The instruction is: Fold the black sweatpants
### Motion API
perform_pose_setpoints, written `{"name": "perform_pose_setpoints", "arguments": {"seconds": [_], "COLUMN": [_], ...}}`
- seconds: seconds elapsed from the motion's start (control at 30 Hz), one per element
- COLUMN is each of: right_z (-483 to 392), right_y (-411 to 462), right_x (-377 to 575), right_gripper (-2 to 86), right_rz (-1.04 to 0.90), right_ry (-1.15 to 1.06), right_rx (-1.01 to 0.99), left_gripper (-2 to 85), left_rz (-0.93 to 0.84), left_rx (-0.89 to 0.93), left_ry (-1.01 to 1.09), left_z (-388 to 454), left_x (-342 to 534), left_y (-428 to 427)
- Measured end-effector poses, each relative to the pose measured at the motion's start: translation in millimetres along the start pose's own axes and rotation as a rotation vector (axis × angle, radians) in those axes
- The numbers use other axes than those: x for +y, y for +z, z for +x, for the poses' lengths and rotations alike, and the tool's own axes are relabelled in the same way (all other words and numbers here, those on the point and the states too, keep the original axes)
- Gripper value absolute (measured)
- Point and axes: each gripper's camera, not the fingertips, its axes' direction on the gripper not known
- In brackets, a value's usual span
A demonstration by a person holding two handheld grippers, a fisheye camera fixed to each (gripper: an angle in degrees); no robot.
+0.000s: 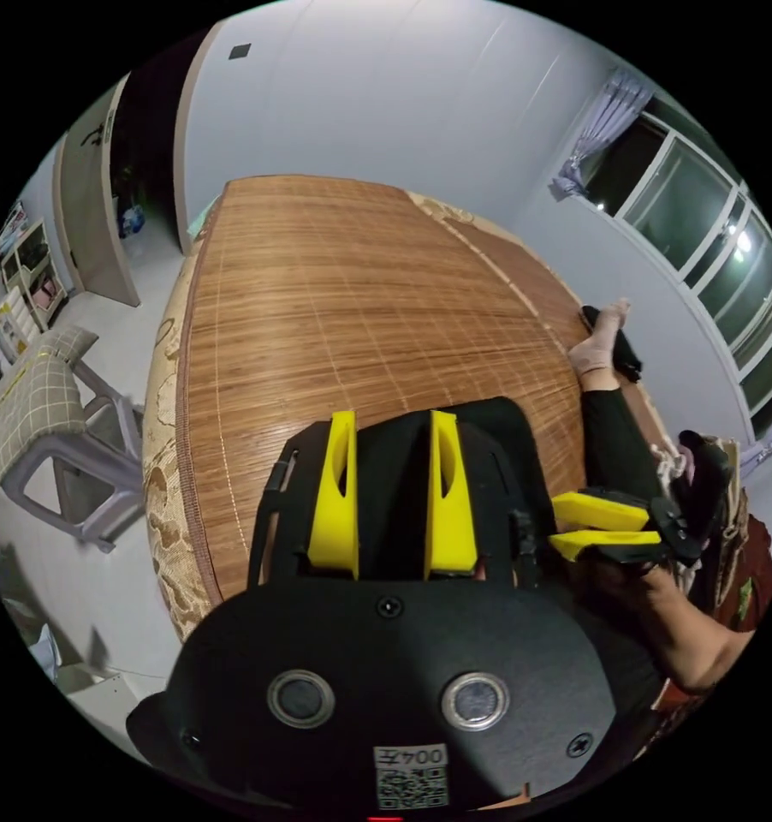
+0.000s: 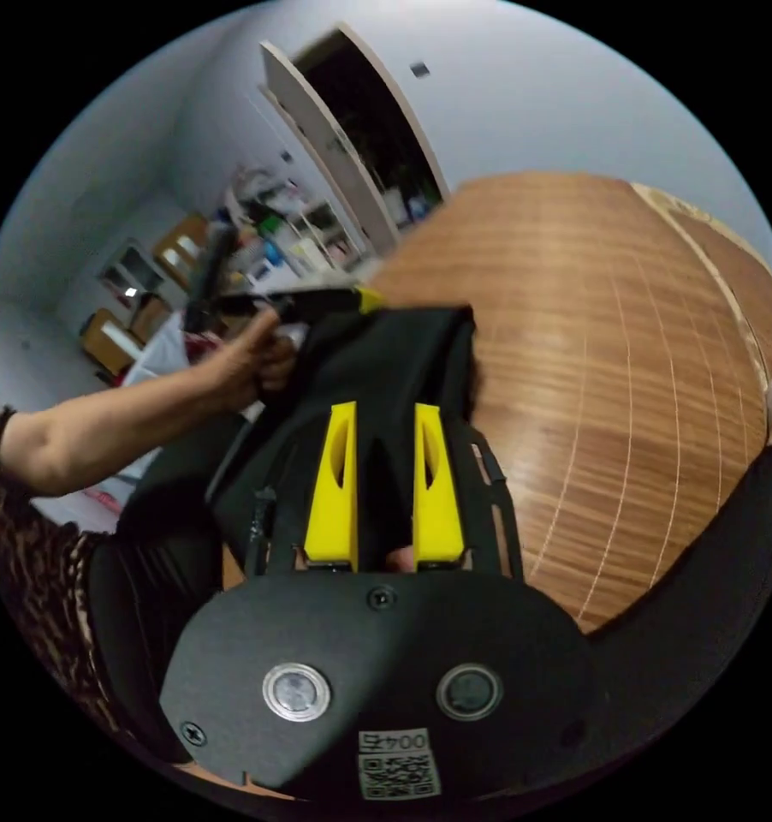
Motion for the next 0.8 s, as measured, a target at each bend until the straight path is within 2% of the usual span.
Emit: {"name": "perform_pose_setpoints", "arguments": {"seconds": [0.1,0.17,0.23,0.4,0.8], "right_z": [-70,-122,-184,-256,-302], "right_y": [-57,-77,-84,-83,-91], "right_x": [12,21,29,41,57], "right_gripper": [9.7,9.8,9.9,9.8,9.9], "right_rz": [0.259,0.341,0.336,0.285,0.258], "right_ry": [-0.173,-0.289,-0.426,-0.591,-0.592], "right_rx": [-0.223,-0.314,-0.374,-0.310,-0.332], "left_gripper": [9.9,8.5,6.0,1.4,0.1], "left_rz": [-0.044,-0.051,-0.075,-0.139,-0.199], "left_rx": [0.053,0.109,0.157,0.144,0.145], "left_ry": [-0.015,-0.003,0.028,0.174,0.247], "left_z": [22,40,72,139,190], "left_x": [7,17,32,62,98], "left_y": [-12,-15,-13,-5,5]}}
